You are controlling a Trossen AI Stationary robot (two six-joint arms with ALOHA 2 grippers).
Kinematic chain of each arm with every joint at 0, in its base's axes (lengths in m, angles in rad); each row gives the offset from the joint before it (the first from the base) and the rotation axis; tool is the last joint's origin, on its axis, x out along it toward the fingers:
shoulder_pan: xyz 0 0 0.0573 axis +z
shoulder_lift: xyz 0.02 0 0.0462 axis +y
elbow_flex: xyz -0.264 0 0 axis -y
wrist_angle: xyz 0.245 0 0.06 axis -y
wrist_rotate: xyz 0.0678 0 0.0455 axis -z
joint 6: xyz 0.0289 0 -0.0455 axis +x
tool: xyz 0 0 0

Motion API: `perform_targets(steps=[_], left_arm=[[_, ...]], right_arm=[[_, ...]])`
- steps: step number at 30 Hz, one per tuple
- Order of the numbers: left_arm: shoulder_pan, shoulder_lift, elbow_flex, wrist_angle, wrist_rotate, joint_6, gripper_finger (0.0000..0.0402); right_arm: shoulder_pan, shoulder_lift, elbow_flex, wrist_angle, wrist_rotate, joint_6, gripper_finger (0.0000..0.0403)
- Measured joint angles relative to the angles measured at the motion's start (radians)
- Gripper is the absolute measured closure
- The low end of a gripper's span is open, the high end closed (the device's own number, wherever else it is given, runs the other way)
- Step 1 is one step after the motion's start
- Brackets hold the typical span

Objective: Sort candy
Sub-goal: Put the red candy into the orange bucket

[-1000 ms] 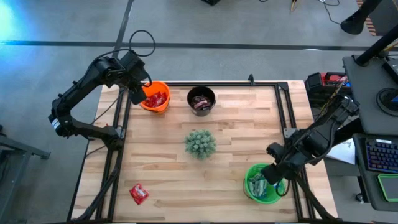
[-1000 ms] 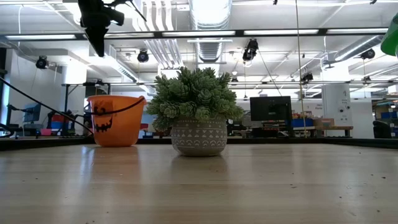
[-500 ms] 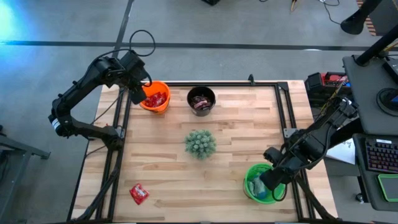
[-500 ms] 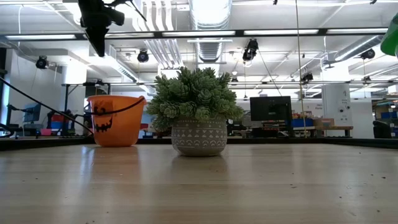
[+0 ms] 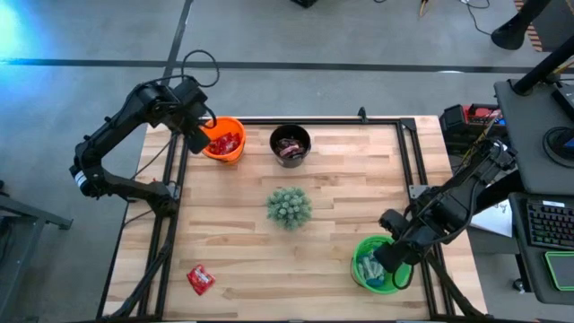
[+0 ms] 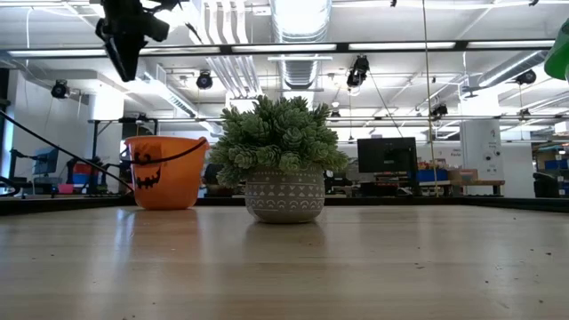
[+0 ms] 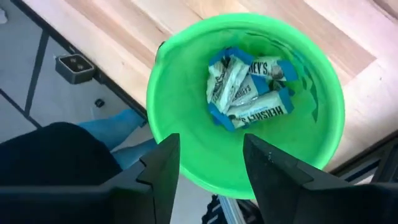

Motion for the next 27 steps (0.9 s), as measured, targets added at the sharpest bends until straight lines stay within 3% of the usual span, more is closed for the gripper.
perform_targets(steps=[5,9,13,20,27], left_arm=[[-0.003,-0.003,0.0,0.001,0.02,-0.095,0.0203],[-0.007,-0.004,-0.002,0.001,0.191,-0.214,0.0193],[-0.051,-0.005,-0.002,0.001,0.251,-0.327,0.0192],[-0.259,-0.032,-0.026,0.001,0.288,-0.43,0.0192],[-0.513,-0.085,-0.138,0.001,0.27,-0.778,0.0192]], right_arm=[[0.0,0.0,0.0,-0.011,0.023,-0.044,0.0234],[-0.004,-0.001,0.0,-0.108,0.1,-0.065,0.0234],[-0.017,-0.002,0.0,-0.246,0.19,-0.067,0.0234],[-0.025,-0.002,0.0,-0.343,0.236,-0.124,0.0234],[-0.025,-0.002,0.0,-0.341,0.236,-0.188,0.0234]])
